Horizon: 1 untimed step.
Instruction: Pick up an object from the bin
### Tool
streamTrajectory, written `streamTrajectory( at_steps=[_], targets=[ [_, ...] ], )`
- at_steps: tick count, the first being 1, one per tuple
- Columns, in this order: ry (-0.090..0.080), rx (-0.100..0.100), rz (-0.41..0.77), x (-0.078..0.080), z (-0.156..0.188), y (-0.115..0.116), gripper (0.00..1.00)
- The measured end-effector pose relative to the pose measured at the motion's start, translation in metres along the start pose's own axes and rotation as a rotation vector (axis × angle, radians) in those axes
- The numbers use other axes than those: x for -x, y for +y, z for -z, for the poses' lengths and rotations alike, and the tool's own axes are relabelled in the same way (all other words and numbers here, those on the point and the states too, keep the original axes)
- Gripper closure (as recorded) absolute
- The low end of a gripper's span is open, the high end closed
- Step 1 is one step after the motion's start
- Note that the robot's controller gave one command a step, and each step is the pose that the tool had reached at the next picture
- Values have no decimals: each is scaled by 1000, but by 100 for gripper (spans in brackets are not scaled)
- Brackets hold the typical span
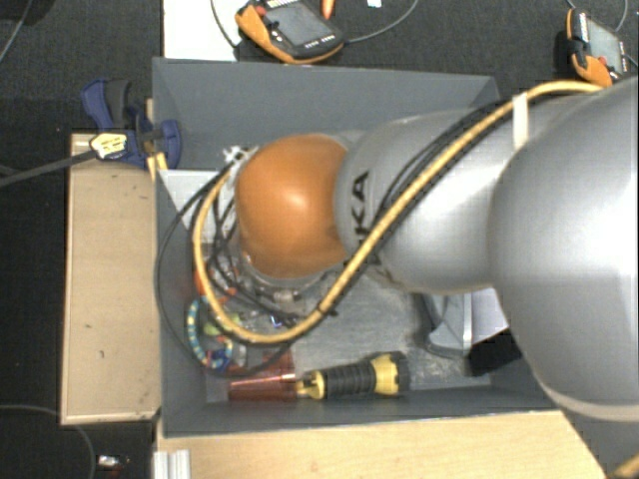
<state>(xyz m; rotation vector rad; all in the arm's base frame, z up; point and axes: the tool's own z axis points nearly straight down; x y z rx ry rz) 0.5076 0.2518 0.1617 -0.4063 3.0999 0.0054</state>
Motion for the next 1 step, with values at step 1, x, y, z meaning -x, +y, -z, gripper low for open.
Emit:
streamTrajectory(
  at_steps=[1],
  targets=[
    [9,5,752,-20,-42,3,0]
  ],
)
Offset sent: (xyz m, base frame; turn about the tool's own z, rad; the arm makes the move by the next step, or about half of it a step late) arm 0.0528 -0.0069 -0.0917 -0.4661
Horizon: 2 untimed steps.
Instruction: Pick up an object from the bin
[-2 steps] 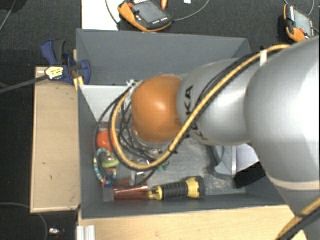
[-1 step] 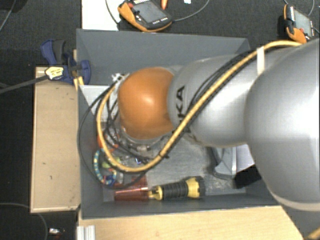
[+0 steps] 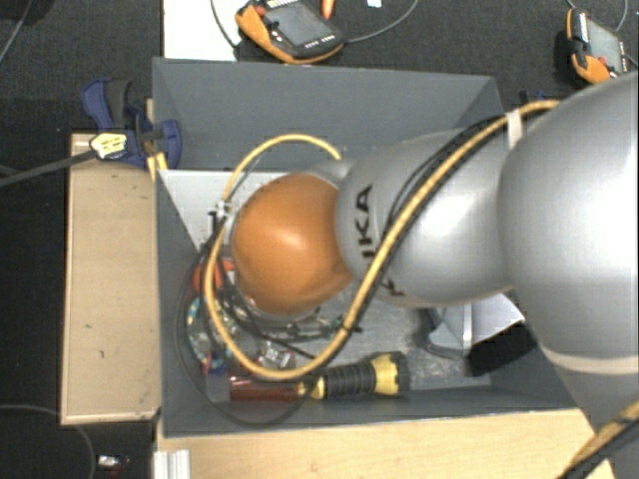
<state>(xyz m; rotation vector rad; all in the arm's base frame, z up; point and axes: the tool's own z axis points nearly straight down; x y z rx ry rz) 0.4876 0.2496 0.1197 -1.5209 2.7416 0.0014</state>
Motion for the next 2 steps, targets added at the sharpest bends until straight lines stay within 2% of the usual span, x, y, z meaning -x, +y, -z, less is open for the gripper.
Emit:
streamTrajectory(
  at_steps=[1,2],
  targets=[
    [-8,-7,-290,35,-50,-66,0],
    [-11,-4,262,-31,-48,-8,100]
  ],
)
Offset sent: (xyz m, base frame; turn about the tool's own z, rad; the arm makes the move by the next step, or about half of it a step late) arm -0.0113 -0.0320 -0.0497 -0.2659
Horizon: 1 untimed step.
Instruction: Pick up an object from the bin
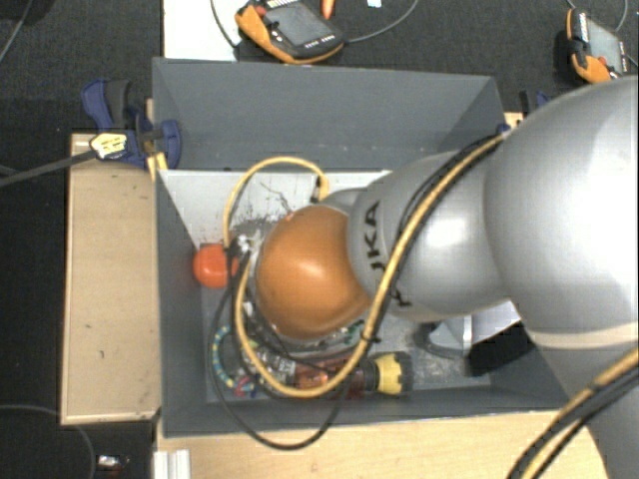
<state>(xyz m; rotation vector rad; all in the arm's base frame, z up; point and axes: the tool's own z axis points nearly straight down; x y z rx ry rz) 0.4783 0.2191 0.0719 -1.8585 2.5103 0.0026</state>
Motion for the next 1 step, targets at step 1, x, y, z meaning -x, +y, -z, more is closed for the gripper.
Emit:
streamTrajectory(
  at_steps=[1],
  targets=[
    [2,3,-1,0,-1,1,100]
  ],
)
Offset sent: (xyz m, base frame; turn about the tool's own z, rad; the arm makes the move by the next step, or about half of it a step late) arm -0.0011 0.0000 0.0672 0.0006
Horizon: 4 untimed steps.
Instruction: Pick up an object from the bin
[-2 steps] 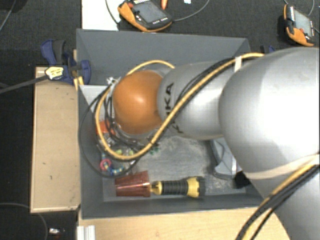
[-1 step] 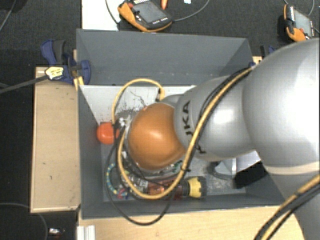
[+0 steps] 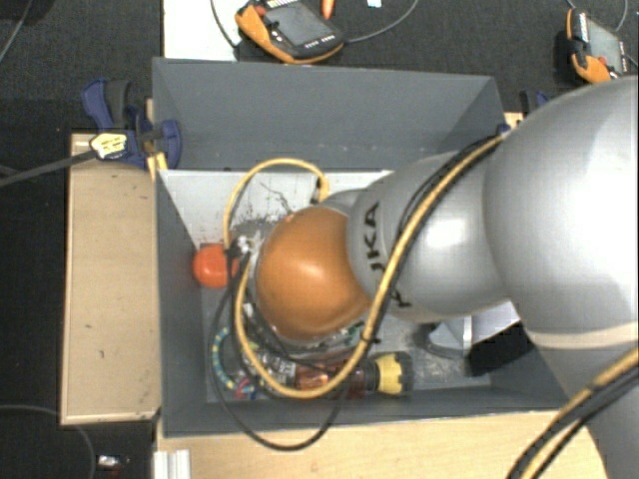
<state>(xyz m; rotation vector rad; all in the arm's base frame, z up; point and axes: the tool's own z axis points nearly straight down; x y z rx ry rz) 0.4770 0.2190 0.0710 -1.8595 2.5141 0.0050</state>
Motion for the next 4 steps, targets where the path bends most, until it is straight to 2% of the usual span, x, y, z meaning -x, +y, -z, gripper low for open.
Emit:
streamTrajectory(
  at_steps=[1,2,4],
  targets=[
    [-3,-2,-7,2,69,-1,100],
    [1,4,-8,1,80,1,100],
    [-4,2,-19,2,101,0,100]
  ],
)
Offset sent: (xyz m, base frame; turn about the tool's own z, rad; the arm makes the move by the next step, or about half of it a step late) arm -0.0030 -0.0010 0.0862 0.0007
